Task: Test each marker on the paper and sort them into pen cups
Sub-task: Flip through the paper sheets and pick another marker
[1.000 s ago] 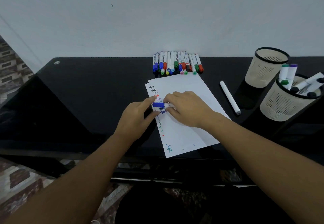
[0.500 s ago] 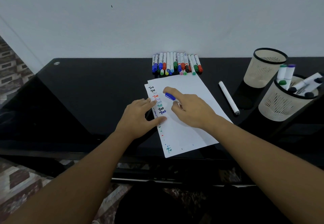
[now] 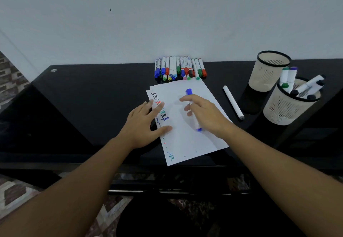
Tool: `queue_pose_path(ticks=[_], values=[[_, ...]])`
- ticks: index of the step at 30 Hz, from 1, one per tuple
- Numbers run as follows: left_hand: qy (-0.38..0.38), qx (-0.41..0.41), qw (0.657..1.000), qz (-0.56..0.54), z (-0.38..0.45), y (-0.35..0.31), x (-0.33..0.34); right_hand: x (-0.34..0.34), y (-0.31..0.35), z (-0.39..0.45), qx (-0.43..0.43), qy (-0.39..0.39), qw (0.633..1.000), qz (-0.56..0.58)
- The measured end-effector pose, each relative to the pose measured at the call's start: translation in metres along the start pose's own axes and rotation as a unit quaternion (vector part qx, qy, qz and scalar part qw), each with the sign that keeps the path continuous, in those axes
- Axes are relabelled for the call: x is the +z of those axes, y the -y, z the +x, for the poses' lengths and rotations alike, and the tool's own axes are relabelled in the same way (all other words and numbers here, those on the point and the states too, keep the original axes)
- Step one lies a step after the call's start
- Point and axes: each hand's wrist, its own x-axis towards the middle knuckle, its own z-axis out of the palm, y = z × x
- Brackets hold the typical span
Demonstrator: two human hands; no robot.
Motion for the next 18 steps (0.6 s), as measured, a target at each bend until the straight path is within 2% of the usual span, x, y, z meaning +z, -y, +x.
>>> queue_pose_path(ticks=[2, 5, 11, 15, 18], values=[[0.048, 0.0, 0.999, 0.019, 0.004, -0.008, -0.005, -0.009, -0.001, 0.0, 0.011, -0.007, 0.999, 0.04], [0.08, 0.004, 0.997, 0.023, 0.008, -0.02, -0.005, -0.015, -0.007, -0.003, 0.008, -0.021, 0.999, 0.037], [0.06, 0.019, 0.997, 0.048, 0.004, -0.022, 0.008, -0.023, -0.013, -0.011, -0.013, -0.087, 0.995, 0.047], [0.055, 0.013, 0.998, 0.039, 0.004, -0.021, 0.011, -0.038, -0.008, -0.024, -0.036, -0.168, 0.982, -0.081], [0.044, 0.004, 0.999, 0.019, 0.003, -0.019, 0.011, -0.058, 0.001, -0.034, -0.07, -0.219, 0.967, -0.113]])
